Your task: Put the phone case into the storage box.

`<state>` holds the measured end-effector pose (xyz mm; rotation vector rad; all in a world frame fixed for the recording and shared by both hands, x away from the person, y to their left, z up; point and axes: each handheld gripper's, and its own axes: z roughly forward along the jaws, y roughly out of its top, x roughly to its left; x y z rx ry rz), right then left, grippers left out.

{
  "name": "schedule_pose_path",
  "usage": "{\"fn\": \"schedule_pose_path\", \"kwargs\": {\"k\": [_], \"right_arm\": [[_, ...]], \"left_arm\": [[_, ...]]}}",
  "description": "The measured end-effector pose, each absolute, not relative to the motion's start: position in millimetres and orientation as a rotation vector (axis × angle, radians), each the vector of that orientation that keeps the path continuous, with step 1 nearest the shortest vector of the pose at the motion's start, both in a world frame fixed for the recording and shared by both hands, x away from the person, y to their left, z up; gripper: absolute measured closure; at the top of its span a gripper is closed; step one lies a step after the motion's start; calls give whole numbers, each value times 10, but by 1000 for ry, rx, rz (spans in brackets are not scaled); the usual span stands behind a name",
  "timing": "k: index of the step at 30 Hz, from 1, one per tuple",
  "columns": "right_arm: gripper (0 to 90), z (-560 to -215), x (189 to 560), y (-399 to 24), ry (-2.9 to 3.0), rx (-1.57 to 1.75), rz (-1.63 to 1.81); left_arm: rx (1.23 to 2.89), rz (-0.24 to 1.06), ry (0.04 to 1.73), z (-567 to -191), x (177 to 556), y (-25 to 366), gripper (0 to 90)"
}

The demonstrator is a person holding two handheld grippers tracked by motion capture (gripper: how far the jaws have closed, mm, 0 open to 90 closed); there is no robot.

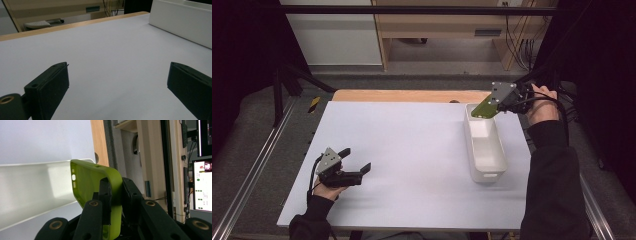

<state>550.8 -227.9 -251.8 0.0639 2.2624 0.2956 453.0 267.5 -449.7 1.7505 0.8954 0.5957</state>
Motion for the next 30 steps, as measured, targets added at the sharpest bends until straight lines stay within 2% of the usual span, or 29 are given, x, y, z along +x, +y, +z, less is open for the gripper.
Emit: {"fn": "schedule_pose_path", "kwargs": {"k": [30], "right_arm": [[788, -2728, 5826, -2201, 2328, -28, 210]], "left_arm": [[1764, 591, 902, -4521, 4549, 2674, 33]]}}
